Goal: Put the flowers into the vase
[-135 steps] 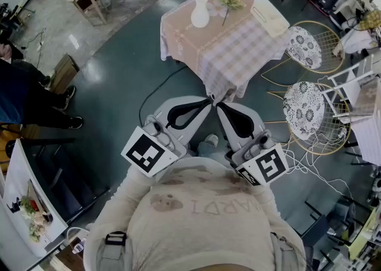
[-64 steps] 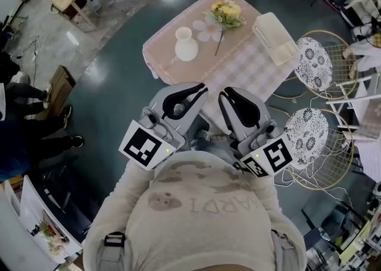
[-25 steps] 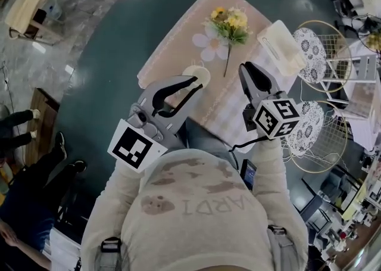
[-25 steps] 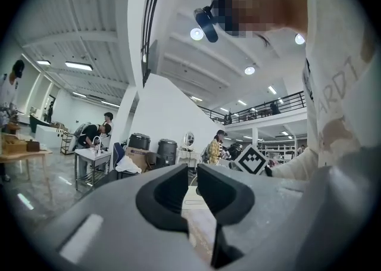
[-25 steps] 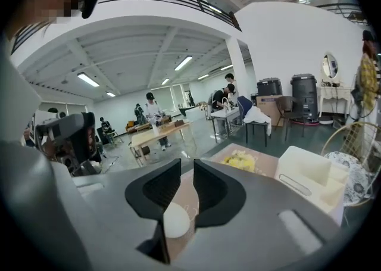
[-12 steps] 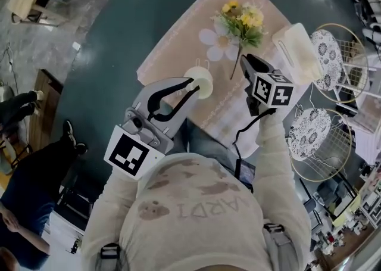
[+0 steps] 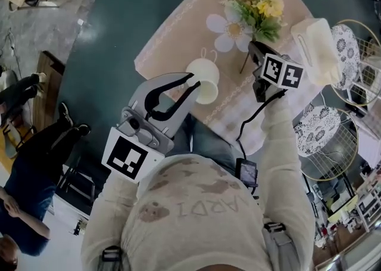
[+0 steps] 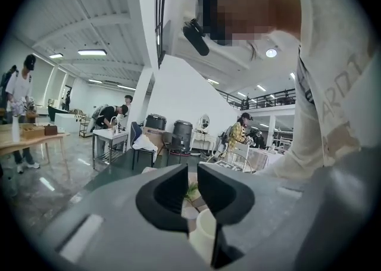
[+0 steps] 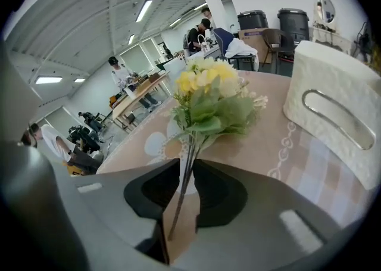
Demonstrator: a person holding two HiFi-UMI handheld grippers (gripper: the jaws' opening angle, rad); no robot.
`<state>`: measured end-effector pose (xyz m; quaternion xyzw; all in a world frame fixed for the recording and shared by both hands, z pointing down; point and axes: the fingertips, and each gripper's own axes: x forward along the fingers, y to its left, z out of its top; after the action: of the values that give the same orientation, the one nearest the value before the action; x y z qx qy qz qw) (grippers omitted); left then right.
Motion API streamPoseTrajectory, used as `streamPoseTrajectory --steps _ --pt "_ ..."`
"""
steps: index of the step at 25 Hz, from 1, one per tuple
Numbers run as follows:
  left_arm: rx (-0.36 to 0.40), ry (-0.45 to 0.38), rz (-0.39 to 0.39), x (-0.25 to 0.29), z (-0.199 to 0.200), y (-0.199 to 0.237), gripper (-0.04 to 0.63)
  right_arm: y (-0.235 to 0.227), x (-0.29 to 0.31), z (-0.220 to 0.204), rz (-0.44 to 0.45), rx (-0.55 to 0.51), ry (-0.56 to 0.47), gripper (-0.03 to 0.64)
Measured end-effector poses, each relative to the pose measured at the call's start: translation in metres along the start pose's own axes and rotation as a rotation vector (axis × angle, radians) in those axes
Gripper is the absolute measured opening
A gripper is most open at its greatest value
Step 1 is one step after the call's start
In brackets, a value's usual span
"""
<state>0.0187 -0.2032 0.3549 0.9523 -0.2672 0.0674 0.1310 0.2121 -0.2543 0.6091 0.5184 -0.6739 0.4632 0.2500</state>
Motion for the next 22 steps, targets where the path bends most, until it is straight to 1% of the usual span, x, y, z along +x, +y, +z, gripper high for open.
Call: streamPoseTrajectory --steps 2,5,8,12,14,16,19,22 --pt "-0.008 0.011 -0.006 0.002 -0.007 -0.001 0.046 -0.003 0.005 0.000 -0.004 0.020 0.003 0.100" --pt "-0.011 0.025 -0.013 0.003 -0.015 -0.002 0.046 -0.005 0.010 -0.001 0.004 0.054 0.010 0.104" --pt "-0.017 0.026 -0.010 0.002 -0.019 0.001 0.046 -0.004 0.016 -0.004 0.003 0.050 0.036 0.106" --pt "-0.018 0.026 0.005 -0.001 -0.019 0.004 0.046 0.001 0.021 -0.004 0.019 0.054 0.056 0.076" --pt "-0.018 0.025 0.013 -0.003 -0.019 0.005 0.046 0.003 0.021 -0.001 0.031 0.086 0.043 0.055" --pt "-0.017 0.024 0.017 -0.006 -0.018 0.004 0.046 0.005 0.019 0.001 0.034 0.089 0.026 0.048" --pt "-0.016 0.014 0.016 -0.012 -0.016 0.001 0.046 0.013 0.010 0.007 0.031 0.055 -0.013 0.046" --pt "-0.008 0.000 0.015 -0.017 -0.008 -0.001 0.046 0.031 -0.007 0.021 0.050 0.006 -0.076 0.045"
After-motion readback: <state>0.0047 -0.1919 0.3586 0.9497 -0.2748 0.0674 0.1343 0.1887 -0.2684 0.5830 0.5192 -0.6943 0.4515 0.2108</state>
